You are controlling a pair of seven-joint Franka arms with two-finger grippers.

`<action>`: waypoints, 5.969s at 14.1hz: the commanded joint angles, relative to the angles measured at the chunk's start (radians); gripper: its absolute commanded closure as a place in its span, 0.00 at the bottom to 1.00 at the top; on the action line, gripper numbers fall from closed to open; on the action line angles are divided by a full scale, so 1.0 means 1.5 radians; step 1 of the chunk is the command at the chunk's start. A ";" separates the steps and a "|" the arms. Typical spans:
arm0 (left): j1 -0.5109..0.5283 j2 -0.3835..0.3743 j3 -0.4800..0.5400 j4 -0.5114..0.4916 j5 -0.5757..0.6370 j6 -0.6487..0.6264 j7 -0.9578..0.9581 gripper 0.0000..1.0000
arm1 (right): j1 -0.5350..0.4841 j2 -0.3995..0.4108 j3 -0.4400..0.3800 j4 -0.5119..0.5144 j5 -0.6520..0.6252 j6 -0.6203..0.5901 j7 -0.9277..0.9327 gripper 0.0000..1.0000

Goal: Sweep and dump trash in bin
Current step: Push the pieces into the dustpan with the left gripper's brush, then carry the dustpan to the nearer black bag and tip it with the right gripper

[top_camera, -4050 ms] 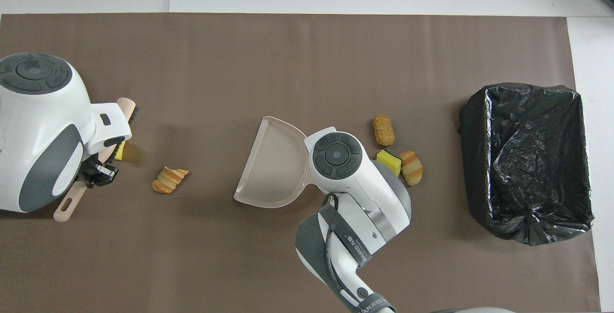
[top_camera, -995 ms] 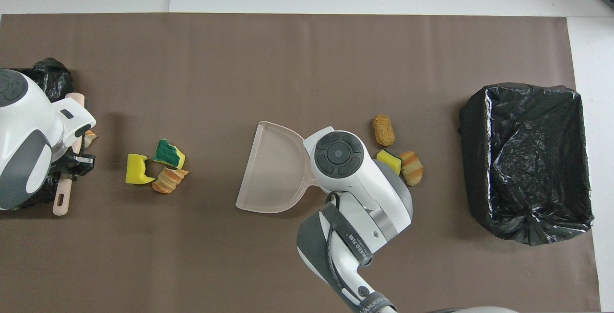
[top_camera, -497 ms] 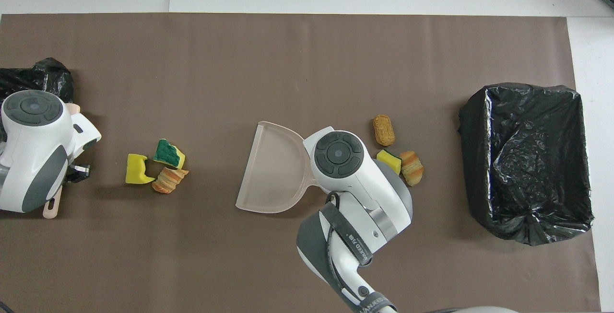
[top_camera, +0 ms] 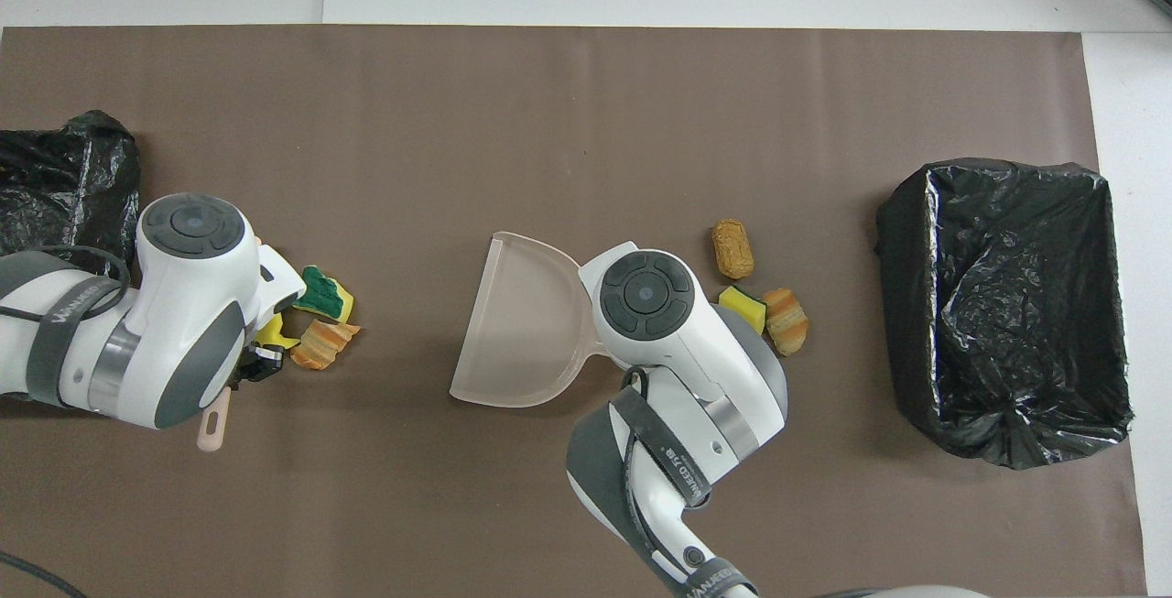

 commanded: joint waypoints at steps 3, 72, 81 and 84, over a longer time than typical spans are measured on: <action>-0.056 -0.043 0.009 0.041 -0.155 -0.053 -0.039 1.00 | -0.006 -0.002 0.004 -0.004 -0.009 -0.001 -0.018 1.00; -0.321 -0.258 -0.161 -0.324 -0.462 0.250 -0.316 0.92 | -0.623 -0.249 -0.080 0.012 -0.350 -0.077 -0.603 1.00; -0.245 -0.201 -0.156 -0.206 -0.415 0.170 -0.224 0.00 | -0.579 -0.247 -0.073 -0.019 -0.483 -0.036 -0.600 1.00; -0.174 -0.167 -0.156 -0.079 -0.329 0.085 -0.196 0.00 | -0.576 -0.244 -0.073 -0.015 -0.510 -0.034 -0.598 1.00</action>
